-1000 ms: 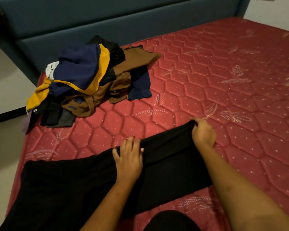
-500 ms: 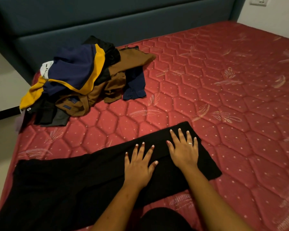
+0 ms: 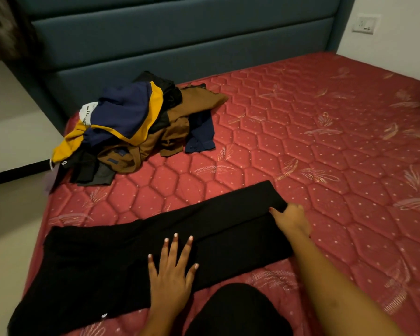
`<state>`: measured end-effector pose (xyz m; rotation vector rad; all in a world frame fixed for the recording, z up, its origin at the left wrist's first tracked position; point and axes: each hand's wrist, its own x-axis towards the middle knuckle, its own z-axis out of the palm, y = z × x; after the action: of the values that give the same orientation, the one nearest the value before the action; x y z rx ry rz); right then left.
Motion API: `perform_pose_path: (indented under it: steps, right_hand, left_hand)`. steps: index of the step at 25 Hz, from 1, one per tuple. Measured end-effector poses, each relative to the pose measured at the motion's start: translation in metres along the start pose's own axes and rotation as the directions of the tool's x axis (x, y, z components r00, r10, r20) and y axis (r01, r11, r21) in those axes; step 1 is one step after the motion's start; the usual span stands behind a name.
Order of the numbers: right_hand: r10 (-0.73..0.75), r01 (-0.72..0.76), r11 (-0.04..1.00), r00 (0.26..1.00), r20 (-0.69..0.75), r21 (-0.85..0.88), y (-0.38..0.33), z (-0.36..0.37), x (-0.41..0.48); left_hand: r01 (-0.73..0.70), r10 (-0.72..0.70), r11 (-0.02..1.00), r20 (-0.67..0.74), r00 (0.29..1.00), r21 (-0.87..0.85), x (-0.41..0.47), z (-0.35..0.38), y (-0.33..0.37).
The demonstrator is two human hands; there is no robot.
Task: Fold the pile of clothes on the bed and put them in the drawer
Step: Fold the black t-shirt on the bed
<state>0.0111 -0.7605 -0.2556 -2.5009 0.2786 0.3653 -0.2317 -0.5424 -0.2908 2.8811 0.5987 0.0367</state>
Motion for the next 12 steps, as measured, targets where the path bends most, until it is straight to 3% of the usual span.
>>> perform_pose_path:
  steps: [3,5,6,8,10,12]
  right_hand:
    - [0.122,-0.207,0.862,0.971,0.206,0.462,-0.027,-0.01,-0.001]
    - [0.06,-0.194,0.793,0.968,0.242,0.578,-0.056,-0.012,-0.019]
    - [-0.006,-0.137,0.787,0.973,0.23,0.602,-0.075,-0.009,-0.032]
    - [-0.163,-0.002,0.774,0.965,0.203,0.633,-0.118,0.001,-0.069]
    - [-0.326,0.125,0.784,0.916,0.232,0.608,-0.162,0.024,-0.118]
    - [-0.454,0.234,0.798,0.84,0.297,0.556,-0.201,0.059,-0.169]
  left_hand:
    - [0.088,-0.118,0.971,-0.123,0.985,-0.224,-0.011,-0.024,-0.028]
    - [0.12,-0.265,0.817,-0.182,0.947,-0.564,-0.019,-0.04,-0.05]
    - [0.144,-0.384,0.677,-0.179,0.906,-0.722,-0.024,-0.05,-0.061]
    - [0.196,-0.615,0.267,-0.01,0.788,-0.944,-0.032,-0.07,-0.083]
    - [0.171,-0.702,-0.111,0.199,0.684,-0.979,-0.048,-0.087,-0.108]
    - [0.147,-0.681,-0.343,0.353,0.642,-0.928,-0.059,-0.102,-0.133]
